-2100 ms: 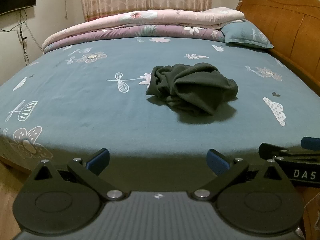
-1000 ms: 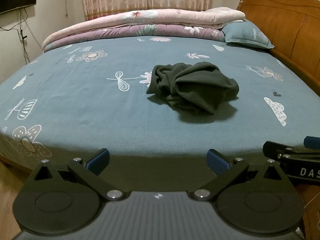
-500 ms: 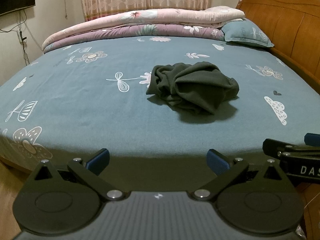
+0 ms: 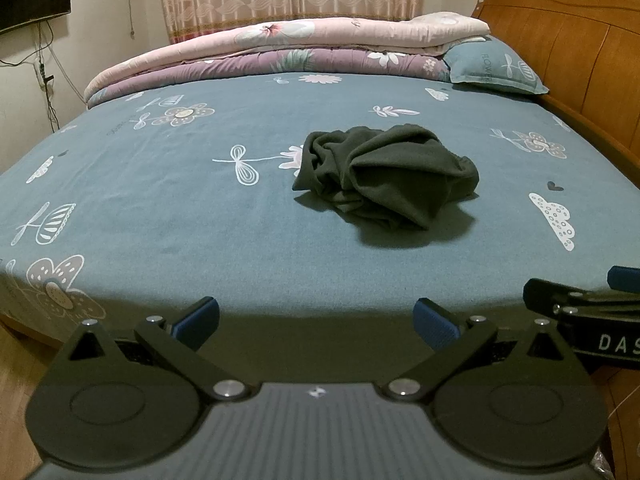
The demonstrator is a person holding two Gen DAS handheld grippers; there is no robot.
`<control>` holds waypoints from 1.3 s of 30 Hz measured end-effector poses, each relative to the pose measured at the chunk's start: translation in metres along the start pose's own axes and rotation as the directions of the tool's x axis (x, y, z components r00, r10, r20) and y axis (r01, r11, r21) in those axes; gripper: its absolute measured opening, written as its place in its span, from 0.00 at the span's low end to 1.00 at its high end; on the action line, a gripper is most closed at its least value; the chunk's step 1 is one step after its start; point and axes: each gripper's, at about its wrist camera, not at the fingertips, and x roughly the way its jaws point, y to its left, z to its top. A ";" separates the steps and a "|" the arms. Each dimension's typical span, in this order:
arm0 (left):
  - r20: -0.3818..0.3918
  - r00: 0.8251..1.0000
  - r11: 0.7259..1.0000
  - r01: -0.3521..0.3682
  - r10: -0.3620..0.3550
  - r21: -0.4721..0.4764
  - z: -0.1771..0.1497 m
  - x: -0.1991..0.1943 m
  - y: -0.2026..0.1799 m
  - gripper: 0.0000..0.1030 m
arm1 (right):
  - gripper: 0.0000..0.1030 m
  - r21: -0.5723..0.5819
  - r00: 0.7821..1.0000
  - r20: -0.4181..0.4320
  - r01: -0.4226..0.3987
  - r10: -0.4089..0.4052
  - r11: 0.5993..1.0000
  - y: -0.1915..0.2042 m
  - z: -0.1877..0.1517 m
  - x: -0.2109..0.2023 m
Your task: Fold clothes
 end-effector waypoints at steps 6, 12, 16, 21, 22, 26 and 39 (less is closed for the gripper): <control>0.002 1.000 1.000 -0.005 0.005 0.000 0.000 0.001 -0.001 0.99 | 1.00 0.001 1.000 0.000 0.002 -0.002 1.000 0.000 -0.001 0.000; 0.003 1.000 1.000 -0.008 0.008 -0.004 0.000 0.002 0.000 0.99 | 1.00 0.001 1.000 0.000 0.002 -0.002 1.000 0.000 -0.001 0.001; 0.005 1.000 1.000 -0.009 0.009 -0.004 0.000 0.003 0.001 0.99 | 1.00 0.001 1.000 -0.001 0.002 -0.002 1.000 -0.001 -0.002 0.001; 0.003 1.000 1.000 -0.008 0.008 -0.004 0.002 0.009 0.002 0.99 | 1.00 0.002 1.000 -0.002 0.005 -0.005 1.000 -0.002 -0.001 0.005; 0.002 1.000 1.000 -0.009 0.009 -0.005 0.003 0.011 0.002 0.99 | 1.00 0.002 1.000 -0.002 0.006 -0.006 1.000 -0.002 -0.001 0.006; -0.007 1.000 1.000 -0.010 0.010 -0.008 0.007 0.022 0.002 0.99 | 1.00 0.001 1.000 -0.006 0.011 -0.011 1.000 -0.004 0.002 0.017; -0.035 0.999 0.999 -0.036 0.036 -0.010 0.055 0.097 0.002 0.99 | 1.00 -0.018 1.000 -0.020 0.015 -0.015 1.000 -0.009 0.048 0.096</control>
